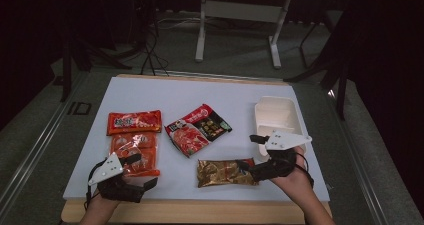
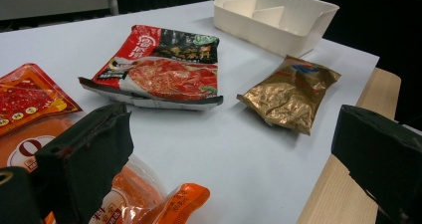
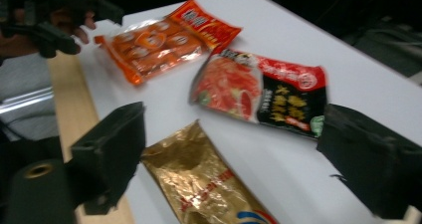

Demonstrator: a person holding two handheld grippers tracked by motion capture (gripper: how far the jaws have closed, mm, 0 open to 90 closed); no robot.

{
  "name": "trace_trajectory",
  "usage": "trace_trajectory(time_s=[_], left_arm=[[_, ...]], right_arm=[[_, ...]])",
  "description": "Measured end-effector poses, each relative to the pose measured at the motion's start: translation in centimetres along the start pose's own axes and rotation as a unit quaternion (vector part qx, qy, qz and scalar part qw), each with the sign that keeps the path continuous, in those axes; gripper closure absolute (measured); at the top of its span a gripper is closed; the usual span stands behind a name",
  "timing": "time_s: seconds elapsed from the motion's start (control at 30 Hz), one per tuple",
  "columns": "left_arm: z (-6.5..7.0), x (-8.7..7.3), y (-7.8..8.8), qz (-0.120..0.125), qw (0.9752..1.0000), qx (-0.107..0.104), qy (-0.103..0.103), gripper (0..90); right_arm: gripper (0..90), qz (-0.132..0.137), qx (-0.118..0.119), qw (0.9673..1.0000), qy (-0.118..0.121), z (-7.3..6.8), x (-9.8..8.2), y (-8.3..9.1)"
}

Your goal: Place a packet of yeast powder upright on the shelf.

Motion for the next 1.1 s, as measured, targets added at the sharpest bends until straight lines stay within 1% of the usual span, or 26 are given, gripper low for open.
trace_trajectory(time_s=[0.03,0.1,0.13,0.17,0.2,0.23,0.27,0.37,0.43,0.5,0.53,0.57,0.6,0.67,0.7,0.77,0.8,0.83,0.87,0.9,0.93,1.0,1.03,1.1], left_arm=[[0.0,0.0,0.0,-0.001,1.0,-0.001,0.0,2.4],[0.0,0.0,0.0,-0.001,1.0,-0.001,0.0,2.4],[0.0,0.0,0.0,-0.001,1.0,-0.001,0.0,2.4],[0.0,0.0,0.0,-0.001,1.0,-0.001,0.0,2.4],[0.0,0.0,0.0,-0.001,1.0,-0.002,0.0,2.4],[0.0,0.0,0.0,-0.001,1.0,-0.001,0.0,2.4],[0.0,0.0,0.0,0.001,1.0,-0.002,-0.001,2.4],[0.0,0.0,0.0,0.002,1.0,-0.002,-0.001,2.4],[0.0,0.0,0.0,0.002,1.0,-0.003,-0.001,2.4],[0.1,0.0,0.0,0.002,1.0,-0.004,-0.002,2.4],[0.1,0.1,0.0,0.003,1.0,-0.004,-0.002,2.4],[0.2,0.1,0.0,0.005,1.0,-0.005,-0.002,2.4],[0.2,0.1,0.0,0.005,1.0,-0.005,-0.002,2.4],[0.2,0.2,0.0,0.005,1.0,-0.005,-0.002,2.4],[0.2,0.2,0.0,0.005,1.0,-0.006,-0.002,2.4],[0.2,0.1,0.0,0.005,1.0,-0.007,-0.002,2.4],[0.2,0.2,0.0,0.005,1.0,-0.007,-0.002,2.4],[0.2,0.2,0.0,0.006,0.9999,-0.008,-0.003,2.4],[0.3,0.2,0.0,0.006,0.9999,-0.008,-0.003,2.4],[0.2,0.2,0.0,0.007,0.9999,-0.007,-0.004,2.4],[0.2,0.2,0.0,0.006,0.9999,-0.008,-0.004,2.4],[0.2,0.2,0.1,0.006,1.0,-0.007,-0.001,2.4],[0.2,0.2,0.1,0.006,1.0,-0.007,-0.001,2.4],[0.2,0.2,0.1,0.006,0.9999,-0.008,-0.001,2.4]], right_arm=[[13.2,-0.007,0.007,1.0,0.001,-0.2,0.0,-0.7],[14.3,-0.01,0.013,0.9998,0.006,-0.5,0.1,-1.4],[14.9,-0.019,0.018,0.9996,0.006,-0.6,0.0,-2.1],[15.7,-0.023,0.025,0.9994,0.004,-0.8,0.0,-2.4],[15.7,-0.023,0.025,0.9994,0.004,-0.8,0.0,-2.4],[16.4,-0.031,0.024,0.9992,0.007,-0.8,-0.2,-3.2],[16.4,-0.031,0.024,0.9992,0.007,-0.8,-0.2,-3.2],[16.4,-0.047,0.035,0.9982,0.011,-1.2,-0.6,-4.5],[16.4,-0.049,0.033,0.9981,0.014,-1.2,-0.6,-4.8],[16.8,-0.058,0.037,0.9975,0.017,-1.4,-0.8,-5.4],[19.3,-0.06,0.037,0.9973,0.021,-1.5,-0.9,-5.8],[20.2,-0.067,0.041,0.9966,0.026,-1.7,-1.1,-6.3],[20.2,-0.067,0.041,0.9966,0.026,-1.7,-1.1,-6.3],[22.0,-0.072,0.044,0.996,0.03,-1.9,-1.3,-6.8],[23.5,-0.08,0.048,0.9952,0.03,-2.0,-1.5,-7.4],[24.1,-0.082,0.049,0.9949,0.032,-2.0,-1.6,-7.7],[26.3,-0.089,0.05,0.9943,0.032,-2.0,-1.9,-8.3],[26.3,-0.089,0.05,0.9943,0.032,-2.0,-1.9,-8.3],[28.4,-0.095,0.053,0.9935,0.034,-2.0,-2.2,-8.8],[28.4,-0.095,0.053,0.9935,0.034,-2.0,-2.2,-8.8],[30.3,-0.098,0.054,0.9931,0.034,-2.0,-2.4,-9.1],[31.9,-0.11,0.057,0.9917,0.036,-1.9,-2.9,-9.9],[32.7,-0.113,0.054,0.9914,0.038,-1.8,-3.0,-10.2],[33.9,-0.118,0.059,0.9907,0.033,-1.7,-3.2,-10.7]])
Point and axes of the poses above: each handheld gripper's, and its own axes: y roughly backward along the jaws, x roughly out of its top, z roughly to its right, the point moved 10 cm from there along -y, roughly forward along the jaws, and after that the axes turned 14 degrees about -y, right-handed, at the moved point
